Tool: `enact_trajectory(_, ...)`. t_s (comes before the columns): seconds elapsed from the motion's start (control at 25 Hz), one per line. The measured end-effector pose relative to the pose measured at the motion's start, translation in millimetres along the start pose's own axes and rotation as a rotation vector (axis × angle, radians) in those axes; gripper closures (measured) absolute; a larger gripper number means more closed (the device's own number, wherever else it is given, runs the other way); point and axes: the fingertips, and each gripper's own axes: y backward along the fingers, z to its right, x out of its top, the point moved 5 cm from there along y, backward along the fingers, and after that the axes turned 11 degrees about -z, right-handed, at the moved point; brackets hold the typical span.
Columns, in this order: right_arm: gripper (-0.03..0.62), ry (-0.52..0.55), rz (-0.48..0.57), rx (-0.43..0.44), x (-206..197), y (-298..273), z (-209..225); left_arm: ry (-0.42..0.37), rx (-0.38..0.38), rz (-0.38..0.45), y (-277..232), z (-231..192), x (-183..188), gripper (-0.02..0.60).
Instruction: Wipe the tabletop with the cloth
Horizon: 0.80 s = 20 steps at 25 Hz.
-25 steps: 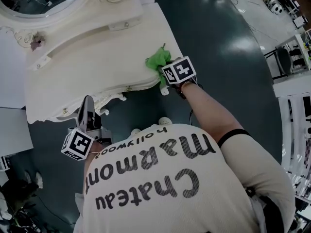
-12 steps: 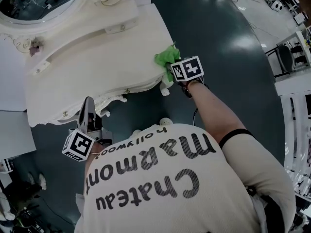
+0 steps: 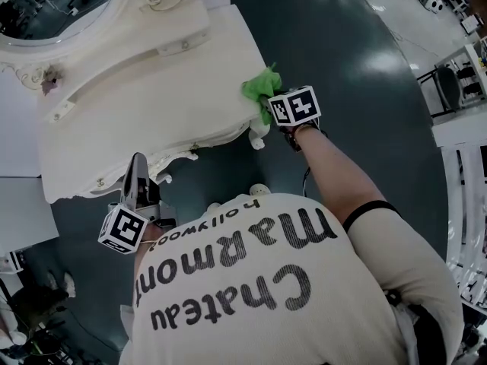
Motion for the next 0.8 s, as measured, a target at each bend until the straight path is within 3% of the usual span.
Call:
enact_trajectory(0.52,0.499,-0.016,0.015,0.008,7,0,17,0.015,0.009,0.003,-7,3,-6,0.575)
enact_trajectory(0.6,0.498,-0.108,0.012,0.014,6,2,26,0.015,0.011,0.007,-5,2,-4,0.575)
enact_trajectory(0.68,0.496,-0.269,0.026,0.036,4,8,37,0.015,0.016,0.012,-4,-1,-1,0.575)
enact_trajectory(0.8,0.496,-0.437,0.115,0.105,11,22,39,0.003,0.013,0.019,-5,-1,6,0.575)
